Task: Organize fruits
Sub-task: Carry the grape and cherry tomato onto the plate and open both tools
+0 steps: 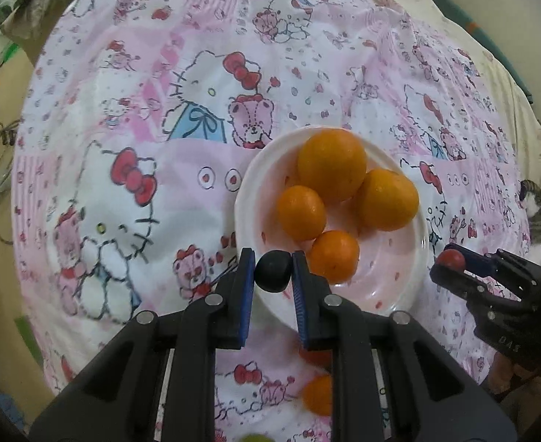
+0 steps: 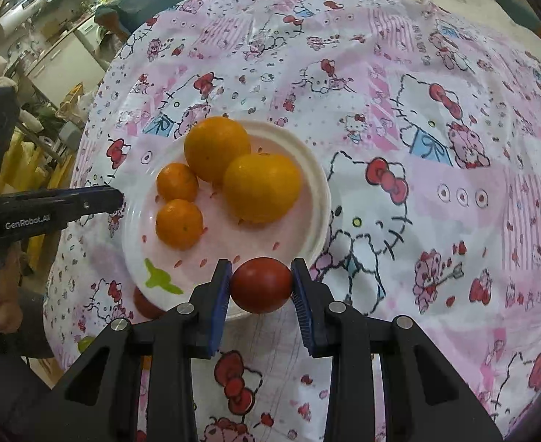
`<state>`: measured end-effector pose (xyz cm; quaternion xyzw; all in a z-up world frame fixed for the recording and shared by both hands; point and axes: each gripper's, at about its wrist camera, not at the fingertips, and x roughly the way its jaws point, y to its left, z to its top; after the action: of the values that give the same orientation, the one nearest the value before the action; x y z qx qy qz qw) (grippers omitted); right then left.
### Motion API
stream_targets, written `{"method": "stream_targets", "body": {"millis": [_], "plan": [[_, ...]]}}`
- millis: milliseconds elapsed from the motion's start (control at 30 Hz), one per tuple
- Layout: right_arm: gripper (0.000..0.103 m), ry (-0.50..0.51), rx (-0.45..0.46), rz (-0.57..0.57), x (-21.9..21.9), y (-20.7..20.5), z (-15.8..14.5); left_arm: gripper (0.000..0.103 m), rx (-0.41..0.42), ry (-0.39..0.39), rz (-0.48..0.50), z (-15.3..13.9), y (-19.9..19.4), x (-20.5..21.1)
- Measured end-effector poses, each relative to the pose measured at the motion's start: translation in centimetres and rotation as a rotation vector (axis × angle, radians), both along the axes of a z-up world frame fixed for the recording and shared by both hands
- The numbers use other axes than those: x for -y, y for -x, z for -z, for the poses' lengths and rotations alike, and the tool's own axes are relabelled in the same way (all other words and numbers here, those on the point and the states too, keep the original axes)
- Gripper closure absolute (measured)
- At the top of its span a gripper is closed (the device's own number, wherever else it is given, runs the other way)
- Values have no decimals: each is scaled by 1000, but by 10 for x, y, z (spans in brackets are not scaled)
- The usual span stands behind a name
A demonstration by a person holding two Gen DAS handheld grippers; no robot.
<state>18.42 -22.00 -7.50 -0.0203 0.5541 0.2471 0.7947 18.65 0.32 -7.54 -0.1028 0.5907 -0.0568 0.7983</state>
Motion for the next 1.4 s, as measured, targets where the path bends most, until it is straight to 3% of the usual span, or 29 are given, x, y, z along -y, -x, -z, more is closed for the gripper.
{"method": "stream_targets", "body": {"millis": [200,467,1000,1067,1133,1400], "plan": [[68,-2,-23,-26,-11,-7,9,86,-11,21,14,5,-5,9],[68,-17,-63,-24,-19,-9,21,86,-26,105,-40,7,-7,2],[67,-28,-83,-49,-26,-5,26,85,-61,110,-58,17,-8,2],[60,-26,-75,-59,-28,-4,25,81,-57,107,-54,17,-9,2],[38,-30,-69,-61,-29,-3,24,60,-48,98,-65,16,-8,2],[38,-36,-87,-41,-20,-7,20,58,-5,66,-89,3,-8,-6]]}}
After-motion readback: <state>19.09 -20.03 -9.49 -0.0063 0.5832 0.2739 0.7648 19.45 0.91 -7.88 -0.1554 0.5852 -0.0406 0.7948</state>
